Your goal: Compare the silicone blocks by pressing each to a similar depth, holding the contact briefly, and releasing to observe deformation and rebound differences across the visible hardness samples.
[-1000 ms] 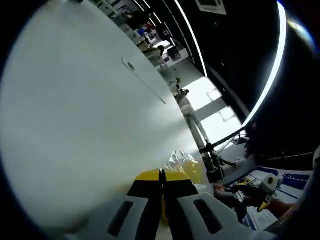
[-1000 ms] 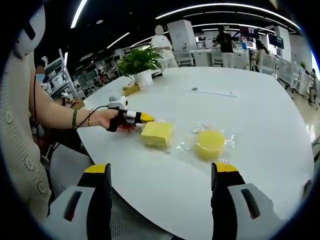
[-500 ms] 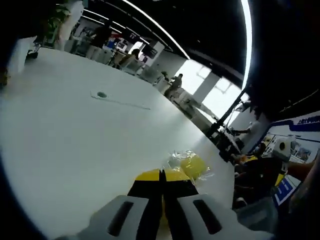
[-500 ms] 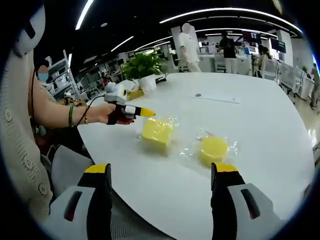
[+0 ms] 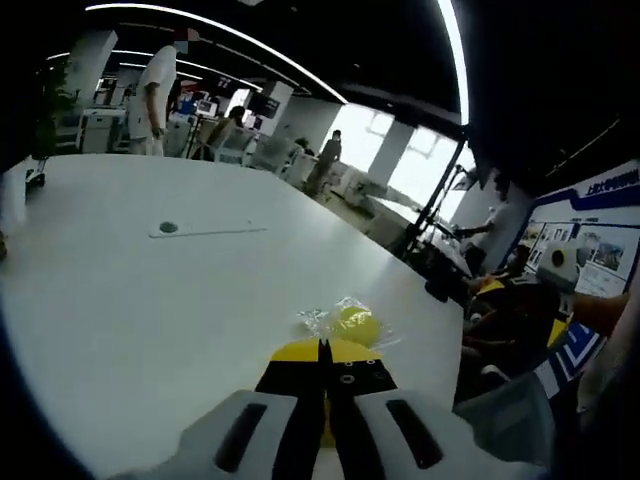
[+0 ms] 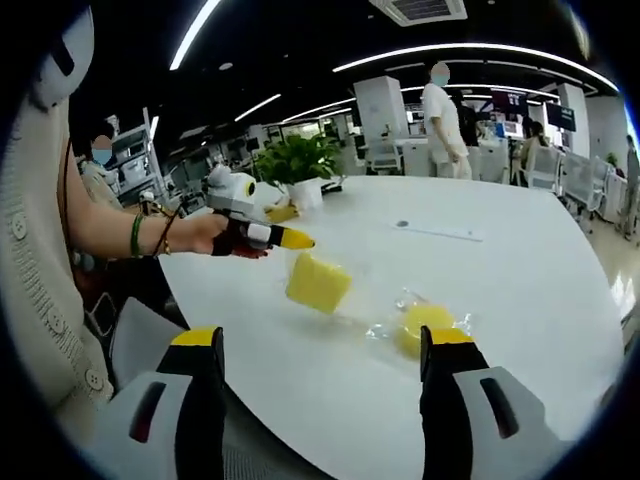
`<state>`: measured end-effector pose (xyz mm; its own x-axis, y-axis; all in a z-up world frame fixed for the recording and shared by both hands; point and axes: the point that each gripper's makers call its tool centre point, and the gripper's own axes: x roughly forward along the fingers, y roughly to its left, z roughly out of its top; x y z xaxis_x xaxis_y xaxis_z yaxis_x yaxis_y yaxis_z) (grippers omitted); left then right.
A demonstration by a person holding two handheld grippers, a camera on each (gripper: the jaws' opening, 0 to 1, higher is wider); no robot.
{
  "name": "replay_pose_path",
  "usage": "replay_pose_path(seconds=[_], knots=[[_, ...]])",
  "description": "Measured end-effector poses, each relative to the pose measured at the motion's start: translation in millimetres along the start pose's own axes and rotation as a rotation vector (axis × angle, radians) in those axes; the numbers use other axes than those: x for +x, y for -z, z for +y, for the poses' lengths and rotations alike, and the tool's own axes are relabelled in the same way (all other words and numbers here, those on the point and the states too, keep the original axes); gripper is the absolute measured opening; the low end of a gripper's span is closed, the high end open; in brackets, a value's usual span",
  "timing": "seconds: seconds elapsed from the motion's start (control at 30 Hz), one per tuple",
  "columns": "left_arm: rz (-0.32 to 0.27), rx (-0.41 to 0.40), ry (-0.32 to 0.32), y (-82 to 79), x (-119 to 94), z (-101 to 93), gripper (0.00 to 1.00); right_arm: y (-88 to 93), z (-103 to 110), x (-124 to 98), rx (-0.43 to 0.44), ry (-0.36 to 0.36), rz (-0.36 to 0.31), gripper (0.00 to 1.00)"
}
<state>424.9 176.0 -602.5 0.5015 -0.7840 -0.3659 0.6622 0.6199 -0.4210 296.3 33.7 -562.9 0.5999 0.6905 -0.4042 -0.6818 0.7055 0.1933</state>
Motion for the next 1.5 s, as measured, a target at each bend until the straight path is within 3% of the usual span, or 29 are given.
replay_pose_path(seconds=[0.17, 0.4, 0.73, 0.93, 1.1, 1.17, 1.3, 1.43, 1.5], knots=[[0.001, 0.020, -0.015, -5.5, -10, -14.0, 0.00, -9.2, 6, -11, -0.034, -0.007, -0.038, 0.74], [-0.041, 0.077, -0.023, -30.5, -32, -42.5, 0.00, -27.2, 14, -21, -0.098, -0.046, -0.075, 0.73], [-0.080, 0.168, 0.002, -63.0, -62, -87.3, 0.00, -52.9, 19, -27, -0.212, -0.126, -0.044, 0.71], [-0.089, 0.238, 0.003, -82.4, -68, -107.1, 0.00, -84.2, 14, -25, -0.328, -0.155, -0.040, 0.71], [-0.087, 0.275, 0.011, -95.3, -74, -119.7, 0.00, -111.1, 16, -11, -0.439, -0.222, 0.016, 0.72], [-0.089, 0.277, 0.019, -98.9, -76, -123.5, 0.00, -118.2, 18, -2, -0.439, -0.256, 0.065, 0.70], [-0.099, 0.303, 0.035, -106.6, -80, -134.0, 0.00, -139.9, 30, 18, -0.449, -0.324, 0.077, 0.62], [-0.099, 0.336, 0.047, -113.9, -82, -141.0, 0.00, -146.0, 40, 38, -0.483, -0.384, 0.110, 0.70], [-0.101, 0.340, 0.055, -118.4, -83, -142.4, 0.00, -142.8, 43, 47, -0.538, -0.410, 0.146, 0.70]])
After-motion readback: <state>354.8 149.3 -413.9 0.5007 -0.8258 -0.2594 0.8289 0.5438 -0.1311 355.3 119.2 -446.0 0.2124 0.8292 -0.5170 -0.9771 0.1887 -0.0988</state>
